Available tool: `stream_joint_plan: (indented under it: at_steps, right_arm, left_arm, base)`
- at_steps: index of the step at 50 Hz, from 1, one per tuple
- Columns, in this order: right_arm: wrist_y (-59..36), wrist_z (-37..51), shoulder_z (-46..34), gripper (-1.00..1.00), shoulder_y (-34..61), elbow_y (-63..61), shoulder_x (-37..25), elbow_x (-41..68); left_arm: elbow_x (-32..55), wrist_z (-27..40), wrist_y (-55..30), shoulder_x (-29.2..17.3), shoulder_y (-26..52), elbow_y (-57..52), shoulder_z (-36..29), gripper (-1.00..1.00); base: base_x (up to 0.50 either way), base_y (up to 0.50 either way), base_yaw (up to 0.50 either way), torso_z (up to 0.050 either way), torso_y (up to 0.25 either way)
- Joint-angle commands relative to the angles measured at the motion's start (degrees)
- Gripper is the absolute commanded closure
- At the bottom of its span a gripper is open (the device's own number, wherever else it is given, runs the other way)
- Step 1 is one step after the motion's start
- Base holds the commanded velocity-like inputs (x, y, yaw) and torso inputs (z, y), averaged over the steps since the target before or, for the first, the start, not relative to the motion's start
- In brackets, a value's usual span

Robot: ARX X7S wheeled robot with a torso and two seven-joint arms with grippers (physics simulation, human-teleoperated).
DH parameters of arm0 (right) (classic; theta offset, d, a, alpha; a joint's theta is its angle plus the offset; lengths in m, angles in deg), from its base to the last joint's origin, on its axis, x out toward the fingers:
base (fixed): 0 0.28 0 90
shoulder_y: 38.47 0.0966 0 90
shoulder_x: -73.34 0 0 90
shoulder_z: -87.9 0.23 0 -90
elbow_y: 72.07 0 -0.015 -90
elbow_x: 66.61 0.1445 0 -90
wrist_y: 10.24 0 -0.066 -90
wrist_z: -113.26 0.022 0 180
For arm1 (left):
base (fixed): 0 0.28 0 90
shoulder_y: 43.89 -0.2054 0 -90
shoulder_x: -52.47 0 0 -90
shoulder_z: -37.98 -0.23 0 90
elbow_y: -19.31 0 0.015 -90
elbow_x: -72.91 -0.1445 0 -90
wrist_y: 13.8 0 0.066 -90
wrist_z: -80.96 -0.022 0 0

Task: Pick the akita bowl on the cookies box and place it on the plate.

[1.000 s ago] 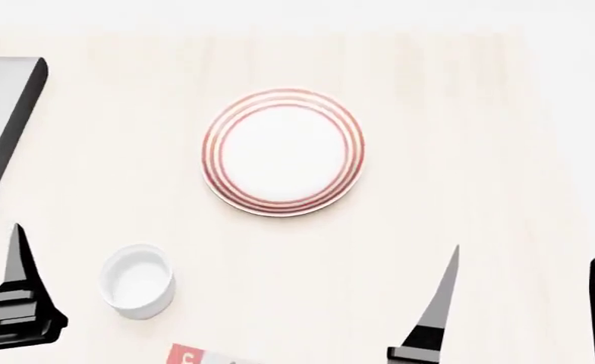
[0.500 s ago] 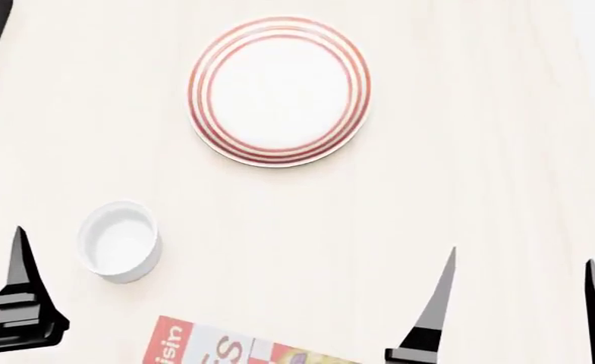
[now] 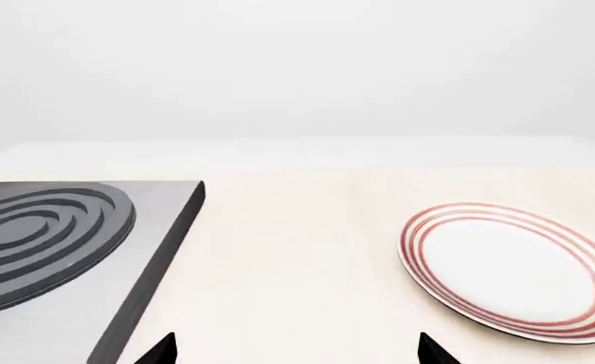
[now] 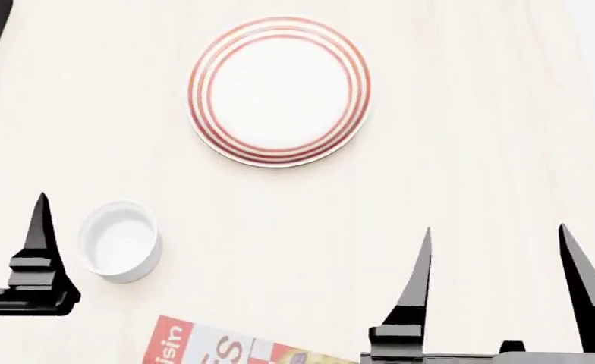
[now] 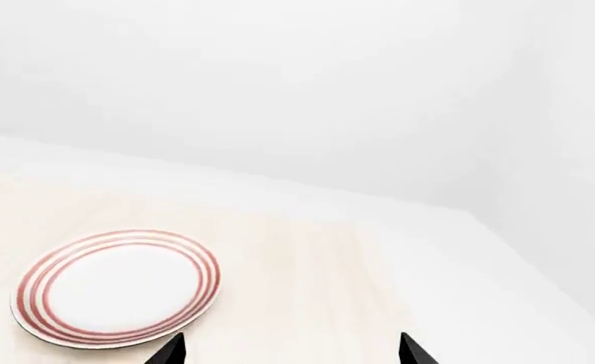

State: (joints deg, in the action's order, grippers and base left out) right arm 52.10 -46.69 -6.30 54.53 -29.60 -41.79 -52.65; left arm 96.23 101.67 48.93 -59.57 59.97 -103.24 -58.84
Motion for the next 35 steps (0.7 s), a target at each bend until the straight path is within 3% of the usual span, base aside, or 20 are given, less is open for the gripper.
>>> stream_joint_plan:
  at_steps: [1,10,12,16,22,27,35]
  right_arm:
    - [-15.0,-3.9,1.7,-1.00,7.4,-6.9,-2.4,5.5]
    - [-30.0,-4.8,0.9,-1.00,16.4,-12.2,-6.7,13.7]
    - [-32.0,-0.6,-1.4,-1.00,20.3,-12.4,-10.9,19.4]
    - [-36.8,9.8,-1.9,-1.00,30.1,-12.4,-18.0,40.6]
    - [-45.1,15.1,-3.6,-1.00,40.7,-11.8,-19.0,58.0]
    - [-49.5,26.8,-9.2,-1.00,51.7,-9.7,-18.9,77.5]
    - [-49.7,37.2,-19.8,-1.00,61.6,-8.6,-18.2,92.7]
  left_arm:
    - [1.1,-4.2,-4.8,-0.9,6.6,-0.4,-0.4,-1.00]
    - [1.5,-8.9,-5.3,-2.9,10.2,1.8,-3.8,-1.00]
    - [1.8,-9.6,-5.5,-3.0,10.6,2.6,-4.1,-1.00]
    - [3.6,-11.0,-6.2,-3.2,11.2,2.9,-3.9,-1.00]
    - [3.6,-11.8,-6.5,-3.3,12.3,3.8,-4.8,-1.00]
    - [3.0,-11.7,-6.3,-3.2,13.1,4.6,-5.3,-1.00]
    - [2.7,-11.4,-6.3,-3.5,12.9,3.7,-5.6,-1.00]
  base:
    - [0.00,0.00,0.00,0.000,0.000]
    - [0.00,0.00,0.00,0.000,0.000]
    - [0.00,0.00,0.00,0.000,0.000]
    - [0.00,0.00,0.00,0.000,0.000]
    - [0.00,0.00,0.00,0.000,0.000]
    - [0.00,0.00,0.00,0.000,0.000]
    - [0.00,0.00,0.00,0.000,0.000]
